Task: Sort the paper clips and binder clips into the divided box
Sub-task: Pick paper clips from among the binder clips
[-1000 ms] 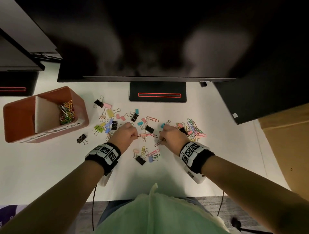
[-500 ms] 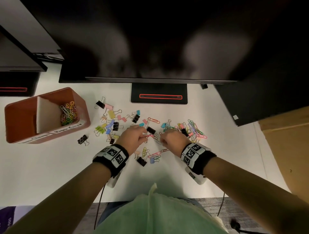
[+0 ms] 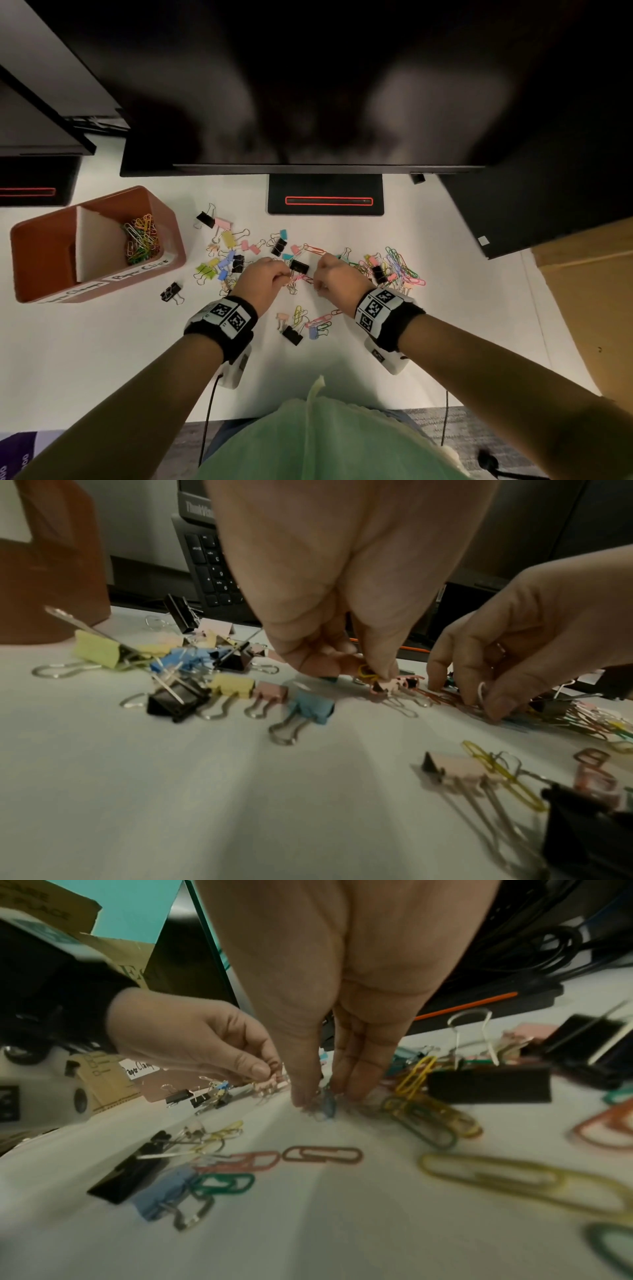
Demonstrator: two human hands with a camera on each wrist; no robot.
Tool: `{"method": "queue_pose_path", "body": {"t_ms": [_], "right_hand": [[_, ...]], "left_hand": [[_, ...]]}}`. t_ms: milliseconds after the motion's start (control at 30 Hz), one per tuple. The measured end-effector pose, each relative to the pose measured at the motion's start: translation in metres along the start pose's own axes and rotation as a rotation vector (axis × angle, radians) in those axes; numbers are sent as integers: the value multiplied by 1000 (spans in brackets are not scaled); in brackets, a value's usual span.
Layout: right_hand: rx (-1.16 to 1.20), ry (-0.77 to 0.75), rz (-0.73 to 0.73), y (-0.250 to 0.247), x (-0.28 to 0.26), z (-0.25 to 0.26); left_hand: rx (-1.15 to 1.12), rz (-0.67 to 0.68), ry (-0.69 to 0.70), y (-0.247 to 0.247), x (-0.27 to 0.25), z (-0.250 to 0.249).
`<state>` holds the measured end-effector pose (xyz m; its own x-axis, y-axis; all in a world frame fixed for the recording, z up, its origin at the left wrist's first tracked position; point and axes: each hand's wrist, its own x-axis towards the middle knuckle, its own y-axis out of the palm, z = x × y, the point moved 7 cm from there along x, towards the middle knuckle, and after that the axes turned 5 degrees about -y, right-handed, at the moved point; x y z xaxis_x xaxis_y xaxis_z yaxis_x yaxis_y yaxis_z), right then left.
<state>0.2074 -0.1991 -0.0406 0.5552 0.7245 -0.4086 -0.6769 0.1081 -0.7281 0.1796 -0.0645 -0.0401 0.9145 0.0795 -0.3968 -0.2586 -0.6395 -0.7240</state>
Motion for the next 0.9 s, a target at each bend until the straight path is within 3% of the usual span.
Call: {"method": "queue_pose_path", "body": {"t_ms": [233,433,633,900], "right_hand": [[7,15,-49,-1,8,-1],[-15,78,7,0,9,-10],[-29,56,44,-1,6,-9],[41,-16,49,2,15,15]], "left_hand": [[-62,-22,40,-14,-7,-4],[-96,-69,9,-28,-11,3],[32,130,63,-9,-19,-2],[81,113,-9,7,-15,9]]}}
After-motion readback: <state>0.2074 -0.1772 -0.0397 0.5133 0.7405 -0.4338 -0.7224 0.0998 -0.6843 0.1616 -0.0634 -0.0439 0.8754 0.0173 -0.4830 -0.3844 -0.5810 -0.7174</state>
